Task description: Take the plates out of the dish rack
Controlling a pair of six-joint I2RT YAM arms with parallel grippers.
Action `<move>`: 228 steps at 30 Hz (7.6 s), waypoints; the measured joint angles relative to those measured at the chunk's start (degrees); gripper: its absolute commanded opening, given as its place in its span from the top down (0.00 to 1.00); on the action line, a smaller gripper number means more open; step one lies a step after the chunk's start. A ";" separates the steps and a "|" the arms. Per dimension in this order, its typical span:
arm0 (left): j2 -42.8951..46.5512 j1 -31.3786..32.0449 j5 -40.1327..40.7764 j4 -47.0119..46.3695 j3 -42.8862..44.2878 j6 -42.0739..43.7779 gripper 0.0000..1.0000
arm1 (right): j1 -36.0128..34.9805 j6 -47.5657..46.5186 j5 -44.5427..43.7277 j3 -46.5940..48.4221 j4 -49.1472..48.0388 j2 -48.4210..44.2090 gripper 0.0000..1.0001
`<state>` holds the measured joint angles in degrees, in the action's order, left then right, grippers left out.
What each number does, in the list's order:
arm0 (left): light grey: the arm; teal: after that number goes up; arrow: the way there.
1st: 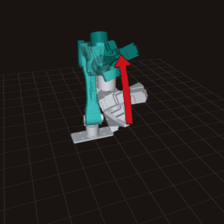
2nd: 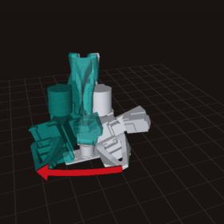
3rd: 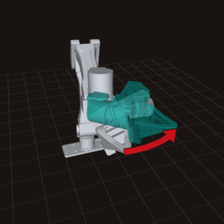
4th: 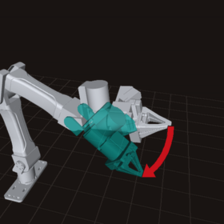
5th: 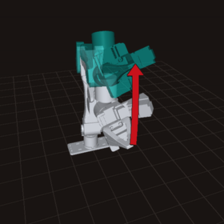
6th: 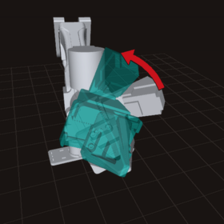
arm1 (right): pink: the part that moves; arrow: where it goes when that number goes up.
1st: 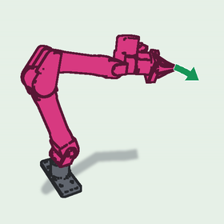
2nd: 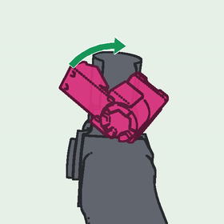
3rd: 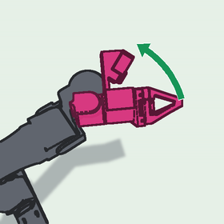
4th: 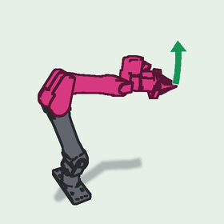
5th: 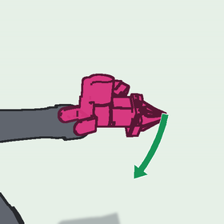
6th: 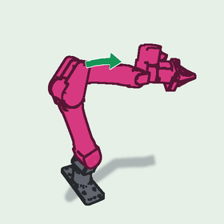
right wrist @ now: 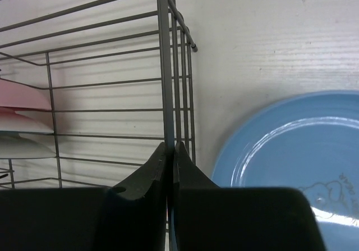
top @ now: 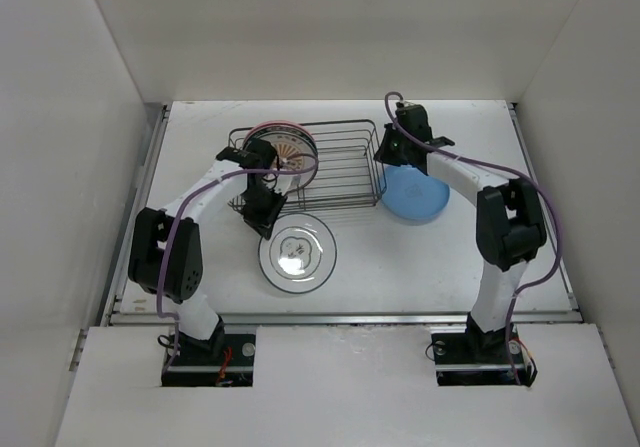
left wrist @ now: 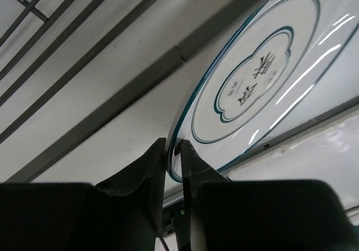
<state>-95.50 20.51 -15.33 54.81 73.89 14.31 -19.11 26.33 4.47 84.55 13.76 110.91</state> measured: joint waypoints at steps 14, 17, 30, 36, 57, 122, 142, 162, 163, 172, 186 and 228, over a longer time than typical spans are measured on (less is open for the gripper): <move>0.02 0.02 9.46 -1.84 -3.78 -1.77 0.65 | -3.48 5.16 -7.34 -8.28 -1.18 -6.45 1.00; 0.13 -0.07 10.69 -1.75 -3.52 -1.92 0.65 | -3.48 5.16 -7.50 -8.24 -1.07 -6.49 0.81; 12.63 -3.32 11.69 1.95 12.02 -0.50 0.40 | -10.54 -5.40 -15.19 -7.06 -0.07 -18.93 0.23; 10.71 -9.79 18.69 -0.96 13.60 -2.16 0.40 | -17.31 -16.85 -6.14 6.32 -0.90 -10.71 0.41; -18.25 -15.37 21.38 -2.64 22.40 -11.19 1.00 | -17.66 -20.98 2.84 19.82 5.25 12.09 1.00; -7.17 -6.19 21.88 -12.11 30.01 2.60 0.57 | -24.48 -25.44 13.31 5.49 30.05 -13.75 0.26; -18.12 -7.04 22.51 -13.75 35.01 7.72 1.00 | -21.46 -23.71 13.73 5.42 29.29 -13.79 0.26; -12.41 -9.81 16.00 -16.22 30.53 10.38 1.00 | -20.06 -22.69 12.07 12.39 23.39 -12.07 0.17; -12.13 -9.81 15.39 -15.89 30.97 10.32 1.00 | -19.50 -22.38 11.21 12.37 21.20 -12.20 0.17; -10.10 -9.77 14.27 -13.40 32.24 10.34 1.00 | -14.21 -19.41 4.26 12.66 12.37 -10.75 0.17; -7.67 -10.23 8.98 -10.71 36.81 4.55 1.00 | -14.29 -17.90 0.87 8.52 10.38 -10.80 0.17; -8.24 -14.62 -1.38 -7.65 35.15 -3.82 1.00 | -11.63 -14.25 5.05 3.96 6.10 -10.19 0.15</move>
<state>-103.74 5.89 -16.71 47.16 109.03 10.48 -30.74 12.08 9.52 88.51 19.86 100.73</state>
